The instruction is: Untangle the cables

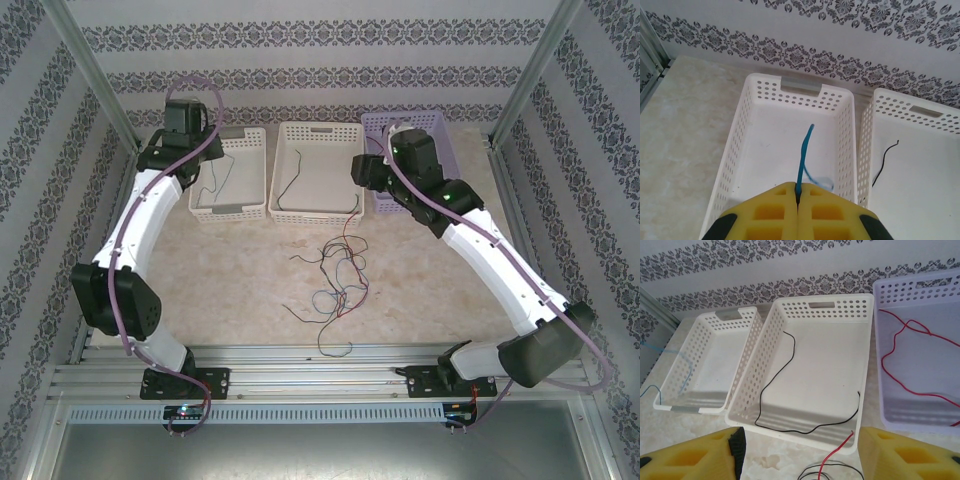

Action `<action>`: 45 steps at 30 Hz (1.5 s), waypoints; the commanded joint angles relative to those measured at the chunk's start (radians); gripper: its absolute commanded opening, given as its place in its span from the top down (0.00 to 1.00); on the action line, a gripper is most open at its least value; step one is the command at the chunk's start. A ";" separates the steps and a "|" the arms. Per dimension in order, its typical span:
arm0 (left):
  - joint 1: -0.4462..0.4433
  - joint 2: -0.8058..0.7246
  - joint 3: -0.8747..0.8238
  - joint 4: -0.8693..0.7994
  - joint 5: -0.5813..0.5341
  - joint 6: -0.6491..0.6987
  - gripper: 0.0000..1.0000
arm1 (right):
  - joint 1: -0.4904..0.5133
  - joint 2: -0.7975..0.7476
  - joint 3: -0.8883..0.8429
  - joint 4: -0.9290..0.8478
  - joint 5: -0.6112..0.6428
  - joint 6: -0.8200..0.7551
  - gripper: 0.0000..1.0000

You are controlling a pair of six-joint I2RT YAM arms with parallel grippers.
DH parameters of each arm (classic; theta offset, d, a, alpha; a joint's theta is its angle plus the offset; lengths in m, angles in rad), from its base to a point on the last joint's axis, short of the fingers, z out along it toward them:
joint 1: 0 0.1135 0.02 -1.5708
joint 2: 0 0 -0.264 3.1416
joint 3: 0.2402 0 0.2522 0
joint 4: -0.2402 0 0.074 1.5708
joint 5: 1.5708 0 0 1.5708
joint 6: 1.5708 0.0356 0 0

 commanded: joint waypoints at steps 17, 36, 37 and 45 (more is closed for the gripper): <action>0.029 0.419 0.199 -0.036 -0.026 -0.035 1.00 | 0.124 -0.052 -0.147 0.024 0.040 -0.016 0.37; 0.035 0.247 0.160 -0.076 0.026 -0.044 0.18 | 0.209 -0.163 -0.340 -0.071 0.072 0.007 0.27; 0.033 0.192 0.105 -0.042 0.053 -0.056 0.17 | 0.212 -0.167 -0.371 -0.074 0.071 0.017 0.27; -0.074 -0.080 -0.164 0.009 0.143 -0.121 0.00 | 0.220 -0.125 -0.595 -0.021 0.046 0.122 0.27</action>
